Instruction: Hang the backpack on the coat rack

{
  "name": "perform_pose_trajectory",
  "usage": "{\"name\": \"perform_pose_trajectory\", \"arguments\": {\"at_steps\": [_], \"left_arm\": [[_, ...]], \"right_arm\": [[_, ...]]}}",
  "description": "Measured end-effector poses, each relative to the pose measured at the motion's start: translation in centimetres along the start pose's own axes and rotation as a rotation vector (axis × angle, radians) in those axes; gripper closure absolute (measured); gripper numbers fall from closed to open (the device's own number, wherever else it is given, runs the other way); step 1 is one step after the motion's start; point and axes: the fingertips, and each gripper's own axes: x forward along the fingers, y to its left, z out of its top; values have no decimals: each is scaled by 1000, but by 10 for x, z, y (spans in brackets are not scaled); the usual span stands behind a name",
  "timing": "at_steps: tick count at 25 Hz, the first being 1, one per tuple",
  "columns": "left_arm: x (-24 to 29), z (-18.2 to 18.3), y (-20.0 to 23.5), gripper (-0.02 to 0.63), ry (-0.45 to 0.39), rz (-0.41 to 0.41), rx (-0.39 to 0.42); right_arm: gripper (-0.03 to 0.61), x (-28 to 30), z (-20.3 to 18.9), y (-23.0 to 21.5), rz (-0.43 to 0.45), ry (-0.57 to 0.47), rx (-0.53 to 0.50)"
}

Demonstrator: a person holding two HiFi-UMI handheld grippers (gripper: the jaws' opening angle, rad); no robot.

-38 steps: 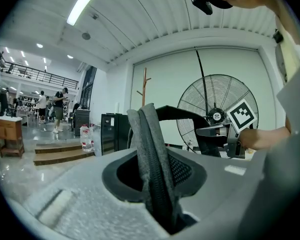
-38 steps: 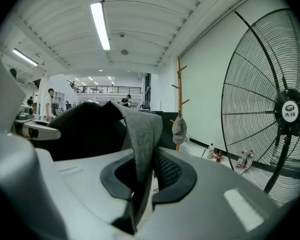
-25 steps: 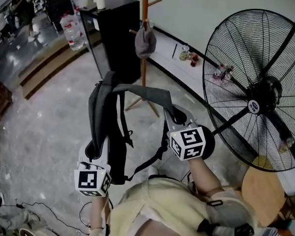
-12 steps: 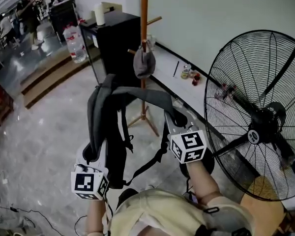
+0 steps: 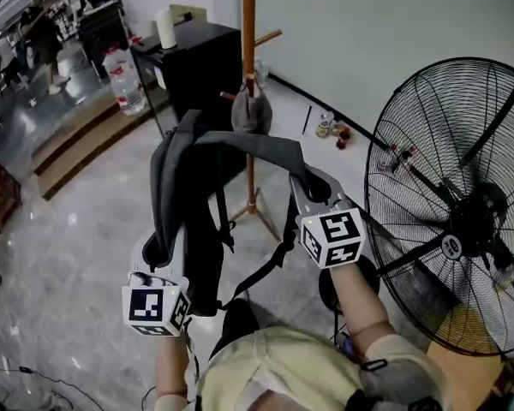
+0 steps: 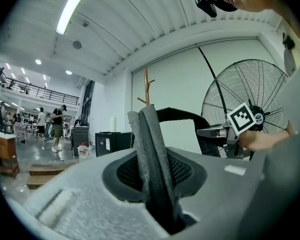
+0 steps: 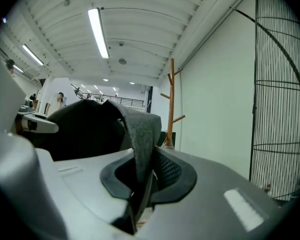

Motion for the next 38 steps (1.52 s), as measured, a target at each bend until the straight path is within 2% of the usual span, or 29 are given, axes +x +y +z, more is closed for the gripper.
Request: {"name": "perform_pose_trajectory", "arguments": {"at_steps": [8, 13, 24, 30, 34, 38], "left_arm": [[77, 12, 44, 518, -33, -57, 0], [108, 22, 67, 518, -51, -97, 16], [179, 21, 119, 518, -62, -163, 45], [201, 17, 130, 518, -66, -166, 43], [222, 17, 133, 518, -32, -133, 14], [244, 15, 135, 517, -38, -112, 28]], "right_arm": [[541, 72, 18, -31, -80, 7, -56], [541, 103, 32, -45, -136, -13, -80], [541, 170, 32, -62, -217, 16, -105], [541, 191, 33, -71, -221, 38, -115], [541, 215, 30, -82, -197, 29, -107], [541, 240, 28, -97, -163, 22, -100]]}}
